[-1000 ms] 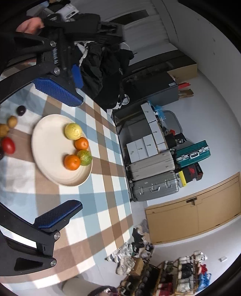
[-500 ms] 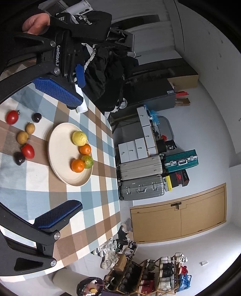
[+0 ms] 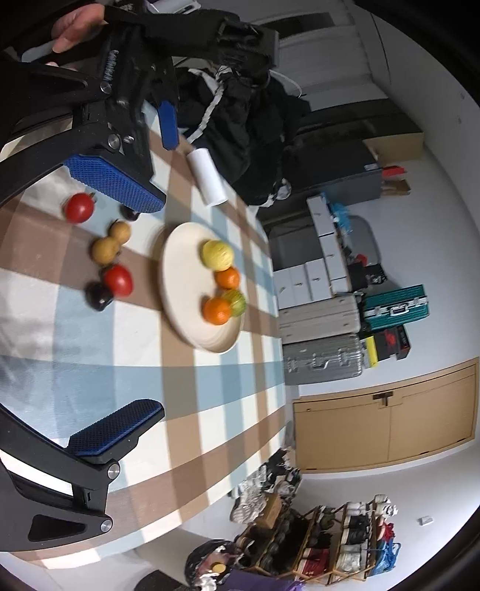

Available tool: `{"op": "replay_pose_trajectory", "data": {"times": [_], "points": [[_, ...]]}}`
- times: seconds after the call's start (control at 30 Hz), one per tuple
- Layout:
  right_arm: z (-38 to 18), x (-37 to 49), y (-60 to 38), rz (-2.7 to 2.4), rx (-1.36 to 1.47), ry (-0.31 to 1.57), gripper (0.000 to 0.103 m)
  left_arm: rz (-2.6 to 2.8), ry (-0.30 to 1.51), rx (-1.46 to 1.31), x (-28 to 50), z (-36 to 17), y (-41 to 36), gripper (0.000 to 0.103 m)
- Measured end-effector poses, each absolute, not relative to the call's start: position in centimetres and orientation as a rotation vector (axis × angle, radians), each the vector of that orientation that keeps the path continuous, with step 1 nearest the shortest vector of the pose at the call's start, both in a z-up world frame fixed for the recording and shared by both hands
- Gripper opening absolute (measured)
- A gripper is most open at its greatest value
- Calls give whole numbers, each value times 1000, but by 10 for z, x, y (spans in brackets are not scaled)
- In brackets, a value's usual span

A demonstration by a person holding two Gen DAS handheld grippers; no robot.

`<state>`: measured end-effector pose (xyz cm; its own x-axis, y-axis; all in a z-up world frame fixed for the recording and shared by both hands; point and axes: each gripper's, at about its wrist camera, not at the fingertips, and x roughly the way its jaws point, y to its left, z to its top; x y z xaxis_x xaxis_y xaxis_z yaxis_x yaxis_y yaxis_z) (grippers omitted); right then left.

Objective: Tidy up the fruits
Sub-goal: 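Withdraw both tools and move the left tool toward a red tomato, then close the left tool around the red tomato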

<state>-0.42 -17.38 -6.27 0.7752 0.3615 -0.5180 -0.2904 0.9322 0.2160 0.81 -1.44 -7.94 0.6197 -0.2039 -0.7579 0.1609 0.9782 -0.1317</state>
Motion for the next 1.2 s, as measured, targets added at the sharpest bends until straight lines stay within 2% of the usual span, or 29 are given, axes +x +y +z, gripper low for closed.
{"op": "replay_pose_trajectory", "data": {"times": [0.27,0.5,0.57,0.7,0.8,0.93,1.07,1.2], "points": [[-73,-4,-173,352,134,620,103,-271,955,-48,7,-111,-21,102],[-78,-1,-171,356,136,644,103,-295,945,-23,7,-115,-26,100],[-79,-1,-170,356,135,648,103,-306,946,-7,6,-116,-29,94],[-81,2,-169,354,136,661,103,-334,948,5,5,-117,-34,89],[-82,1,-169,354,133,661,103,-343,955,9,6,-119,-35,78],[-83,1,-169,353,133,664,103,-366,982,0,9,-124,-36,55],[-83,2,-170,351,135,667,103,-387,994,-16,10,-127,-35,37],[-86,2,-172,347,143,669,103,-404,986,-12,8,-126,-35,35]]}}
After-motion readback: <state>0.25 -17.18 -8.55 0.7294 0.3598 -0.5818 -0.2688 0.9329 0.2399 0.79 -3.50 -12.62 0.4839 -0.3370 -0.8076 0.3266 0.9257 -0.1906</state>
